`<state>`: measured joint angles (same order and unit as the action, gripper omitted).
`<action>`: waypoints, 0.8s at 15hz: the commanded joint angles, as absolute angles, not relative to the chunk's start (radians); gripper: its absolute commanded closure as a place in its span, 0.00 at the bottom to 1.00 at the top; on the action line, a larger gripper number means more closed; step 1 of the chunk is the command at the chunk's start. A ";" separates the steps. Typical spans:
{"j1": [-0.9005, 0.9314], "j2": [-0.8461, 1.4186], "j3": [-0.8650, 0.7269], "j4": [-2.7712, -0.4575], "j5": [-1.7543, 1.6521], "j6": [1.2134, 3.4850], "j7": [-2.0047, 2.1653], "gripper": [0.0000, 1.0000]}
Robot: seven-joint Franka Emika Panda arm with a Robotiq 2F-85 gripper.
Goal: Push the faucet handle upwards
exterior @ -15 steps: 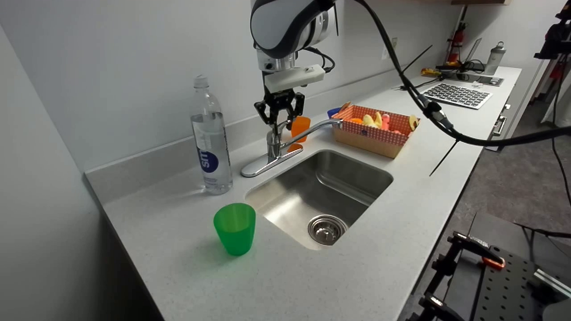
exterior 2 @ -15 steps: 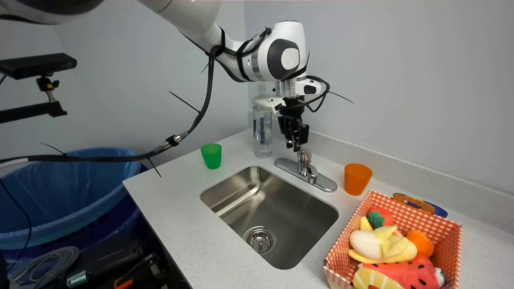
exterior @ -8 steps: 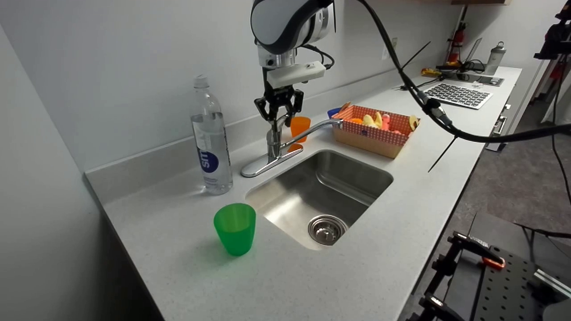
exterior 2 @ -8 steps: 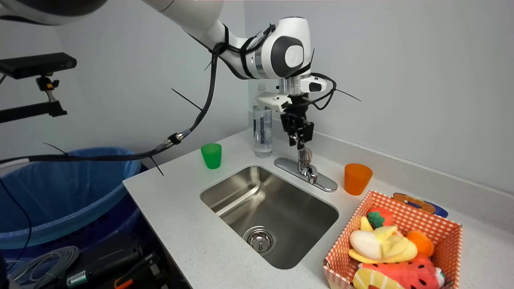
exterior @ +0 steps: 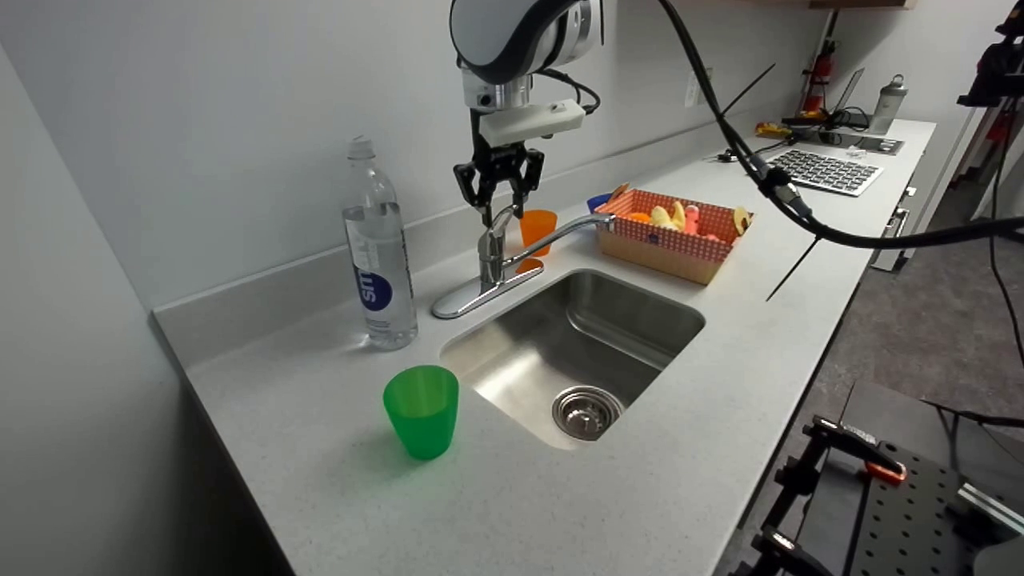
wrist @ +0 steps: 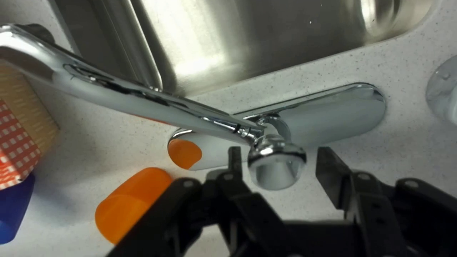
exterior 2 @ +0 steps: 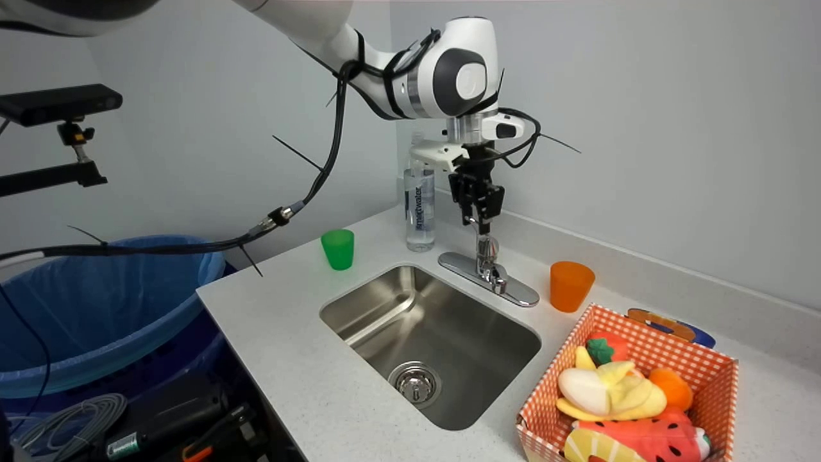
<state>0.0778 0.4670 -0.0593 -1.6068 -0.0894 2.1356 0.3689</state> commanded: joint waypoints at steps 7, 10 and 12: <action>0.069 0.379 -0.053 -1.572 -0.078 2.072 0.347 0.00; 0.075 0.384 -0.056 -1.586 -0.090 2.100 0.369 0.00; 0.075 0.382 -0.056 -1.585 -0.090 2.094 0.369 0.00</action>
<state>0.0778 0.3813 -0.0594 -1.5882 -0.0894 2.0976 0.3686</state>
